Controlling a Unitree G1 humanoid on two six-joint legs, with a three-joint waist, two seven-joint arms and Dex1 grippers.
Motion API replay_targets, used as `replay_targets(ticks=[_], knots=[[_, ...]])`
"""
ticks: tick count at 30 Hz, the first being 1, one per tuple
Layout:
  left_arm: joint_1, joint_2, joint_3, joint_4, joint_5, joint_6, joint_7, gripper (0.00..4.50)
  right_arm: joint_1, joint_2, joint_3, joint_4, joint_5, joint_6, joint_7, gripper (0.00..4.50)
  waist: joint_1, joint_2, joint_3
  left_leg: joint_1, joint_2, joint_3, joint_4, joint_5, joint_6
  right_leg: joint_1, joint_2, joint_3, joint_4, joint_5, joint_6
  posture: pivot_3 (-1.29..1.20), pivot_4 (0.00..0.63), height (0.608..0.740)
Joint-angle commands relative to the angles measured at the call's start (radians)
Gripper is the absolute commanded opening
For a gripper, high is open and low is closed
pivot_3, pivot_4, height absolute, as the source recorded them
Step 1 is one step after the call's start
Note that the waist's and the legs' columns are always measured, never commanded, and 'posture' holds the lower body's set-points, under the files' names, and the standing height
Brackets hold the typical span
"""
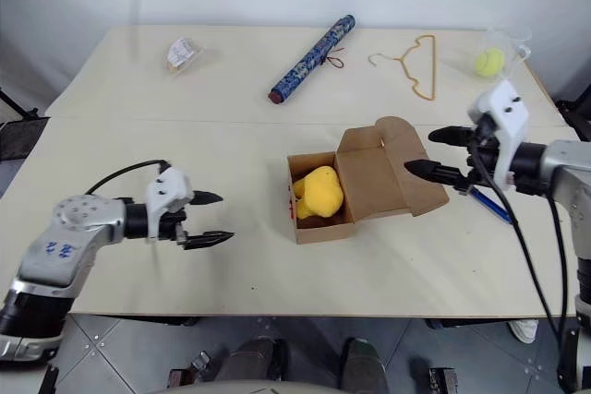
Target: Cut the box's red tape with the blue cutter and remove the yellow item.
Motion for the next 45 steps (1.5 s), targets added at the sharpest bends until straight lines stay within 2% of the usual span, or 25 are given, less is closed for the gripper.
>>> replay_targets(ticks=[1,2,4,6,11,14,17,21,24,27,32,35,41,44,45], knots=[[0.103,0.011,0.150,-0.008,-0.069,-0.088,-0.019,4.45,0.010,0.030,-0.094,0.033,0.033,-0.197,0.070,4.42,-0.001,0.000,0.000,0.000,0.000,0.001,0.001,0.000,0.000,0.000,0.000,0.000,0.000,0.000,0.000,0.00,0.150,0.740],[0.146,0.014,0.183,-0.007,-0.079,-0.110,-0.031,4.45,0.008,0.035,-0.106,0.050,0.061,-0.198,0.095,4.42,-0.003,0.000,0.000,0.001,0.000,0.001,0.001,0.000,0.000,0.000,0.000,0.001,0.000,0.000,0.000,0.00,0.150,0.740],[0.235,0.005,0.264,-0.041,-0.129,-0.066,-0.018,4.45,0.064,0.024,-0.099,0.056,0.065,-0.296,0.217,4.42,-0.005,0.000,0.000,0.002,0.000,0.003,0.001,-0.001,0.001,0.001,-0.001,0.001,0.000,0.000,0.000,0.00,0.150,0.740],[0.301,0.004,0.338,-0.068,-0.192,-0.017,-0.020,4.45,0.114,0.034,-0.090,0.012,0.078,-0.362,0.278,4.42,-0.004,0.000,0.000,0.002,0.002,0.002,0.001,-0.001,0.001,0.001,-0.001,0.001,0.001,0.000,0.000,0.00,0.150,0.740],[0.344,0.043,0.408,-0.133,-0.274,0.045,-0.025,4.45,0.194,0.060,-0.126,-0.129,0.150,-0.348,0.233,4.42,0.001,0.000,0.000,0.002,0.003,0.002,0.002,-0.002,0.000,0.000,-0.001,0.001,0.001,0.001,-0.001,0.00,0.150,0.740],[0.262,0.100,0.365,-0.192,-0.331,0.142,-0.015,4.45,0.269,0.043,-0.167,-0.210,0.182,-0.329,0.215,4.42,0.006,0.000,0.000,0.002,0.003,0.000,0.002,-0.003,-0.001,0.001,-0.001,0.000,0.000,0.001,-0.002,0.00,0.150,0.740],[0.068,0.171,0.211,-0.203,-0.338,0.229,-0.041,4.45,0.288,0.022,-0.207,-0.239,0.198,-0.309,0.177,4.42,0.005,0.000,0.000,0.002,0.003,-0.001,0.002,-0.004,-0.002,0.001,-0.001,0.000,-0.001,0.002,-0.003,0.00,0.150,0.740],[-0.195,0.178,0.002,-0.155,-0.283,0.287,-0.064,4.45,0.277,0.005,-0.213,-0.234,0.197,-0.310,0.146,4.42,0.000,0.002,0.000,0.003,0.002,0.002,0.002,-0.003,-0.001,0.002,0.000,0.001,0.001,0.003,-0.003,0.00,0.150,0.740],[-0.606,-0.029,-0.333,0.041,-0.077,0.304,-0.030,4.45,0.281,0.011,-0.211,-0.248,0.197,-0.307,0.112,4.42,0.006,0.001,0.000,0.009,0.003,0.007,0.001,-0.002,-0.001,0.004,0.001,0.001,0.003,0.003,-0.003,0.00,0.150,0.740],[-0.761,-0.173,-0.486,0.192,0.046,0.253,-0.023,4.45,0.310,0.014,-0.212,-0.280,0.207,-0.293,0.090,4.42,0.028,-0.002,0.002,0.009,-0.002,0.014,0.003,-0.001,0.002,0.008,0.003,0.000,-0.001,0.004,-0.001,0.00,0.150,0.740],[-0.839,-0.318,-0.602,0.364,0.174,0.134,-0.019,4.45,0.356,0.026,-0.224,-0.353,0.233,-0.268,0.033,4.42,0.002,-0.003,0.002,0.014,-0.002,0.016,0.000,-0.006,0.006,0.008,0.000,0.001,-0.004,0.004,0.000,0.00,0.150,0.740],[-0.847,-0.342,-0.656,0.423,0.264,0.066,-0.024,4.45,0.389,0.027,-0.240,-0.397,0.260,-0.242,-0.002,4.42,0.004,-0.003,0.003,0.012,0.002,0.016,-0.001,-0.006,0.005,0.005,0.000,0.000,-0.003,0.004,0.000,0.00,0.150,0.740],[-0.844,-0.413,-0.692,0.529,0.348,-0.009,-0.030,4.45,0.457,0.028,-0.269,-0.443,0.290,-0.222,-0.036,4.42,0.010,-0.004,0.003,0.010,0.004,0.016,0.004,-0.006,0.006,0.006,0.000,0.000,-0.004,0.005,0.000,0.00,0.150,0.740],[-0.840,-0.465,-0.665,0.562,0.351,-0.025,-0.016,3.89,0.475,0.032,-0.272,-0.453,0.293,-0.225,-0.050,4.50,0.014,-0.004,0.003,0.012,0.004,0.016,0.004,-0.007,0.007,0.010,0.000,0.000,-0.008,0.005,0.000,0.00,0.150,0.740],[-0.841,-0.475,-0.656,0.568,0.352,-0.030,-0.016,3.58,0.481,0.033,-0.272,-0.456,0.294,-0.226,-0.054,4.50,0.014,-0.004,0.003,0.012,0.004,0.016,0.004,-0.007,0.007,0.011,0.000,0.000,-0.009,0.005,0.000,0.00,0.150,0.740]])
